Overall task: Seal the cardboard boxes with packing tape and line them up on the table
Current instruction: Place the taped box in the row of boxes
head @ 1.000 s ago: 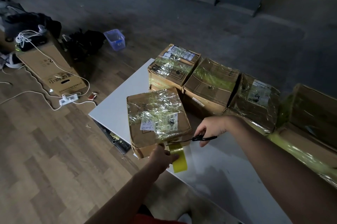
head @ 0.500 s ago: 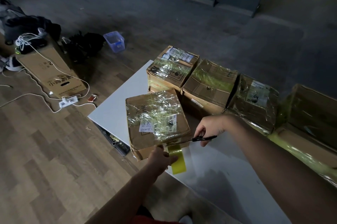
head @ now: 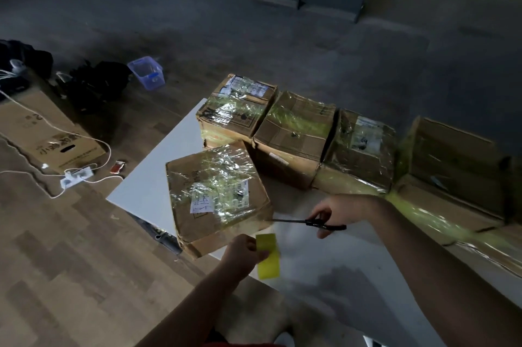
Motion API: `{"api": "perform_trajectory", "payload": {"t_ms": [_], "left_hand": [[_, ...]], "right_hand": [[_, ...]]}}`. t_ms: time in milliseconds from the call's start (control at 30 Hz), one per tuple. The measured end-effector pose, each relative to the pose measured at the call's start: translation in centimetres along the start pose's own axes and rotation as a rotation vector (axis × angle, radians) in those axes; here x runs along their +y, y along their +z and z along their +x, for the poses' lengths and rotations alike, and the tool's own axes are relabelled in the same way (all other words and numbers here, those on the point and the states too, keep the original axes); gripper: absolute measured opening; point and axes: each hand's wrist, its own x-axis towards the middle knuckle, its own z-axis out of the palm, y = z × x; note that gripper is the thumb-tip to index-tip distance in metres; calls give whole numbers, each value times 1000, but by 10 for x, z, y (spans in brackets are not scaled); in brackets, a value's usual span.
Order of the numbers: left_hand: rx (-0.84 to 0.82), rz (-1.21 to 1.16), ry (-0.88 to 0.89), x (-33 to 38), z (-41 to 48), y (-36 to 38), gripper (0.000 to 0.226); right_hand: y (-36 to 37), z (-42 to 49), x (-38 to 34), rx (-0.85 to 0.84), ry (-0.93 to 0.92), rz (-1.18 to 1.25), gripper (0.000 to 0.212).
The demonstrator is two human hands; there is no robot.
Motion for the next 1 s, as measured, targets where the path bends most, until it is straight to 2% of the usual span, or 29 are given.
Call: {"api": "perform_trajectory", "payload": {"t_ms": [100,200,267,300,400,467,533,600,700,733,800,833,933,1000], "left_hand": [[-102,-35,49,15,2,27,13],[-214,-134,57,33,2,55,33],[-304,-235,-23,44,2,72,51],[-345,-284,-67,49,1,80,52],[-372,-379,-134,56,1,100,27],[-394,-304,-86,56,6,108,25],[-439,-188,-21,56,10,112,41],[-396,-132,-38,53,12,114,46],[-284,-21,-1,51,12,117,41],[-271,38,28,52,11,118,46],[-229,203,102,55,10,119,83],[-220,265,129,60,6,118,88],[-192,413,181,64,0,111,83],[-197,506,231,65,-6,101,72]], "right_hand": [[25,-22,28,63,94,172,43],[64,-35,62,216,205,299,33],[95,-38,82,339,338,259,28],[110,-38,88,385,393,223,29],[148,-33,97,459,459,240,36],[161,-31,96,510,477,263,42],[166,-29,94,565,492,260,44],[169,-27,93,613,483,249,38],[169,-26,91,683,455,294,30],[167,-26,90,706,445,298,28],[161,-26,83,746,446,289,23],[156,-26,79,765,447,284,23],[138,-24,66,817,414,287,30],[124,-21,54,847,376,274,28]]}}
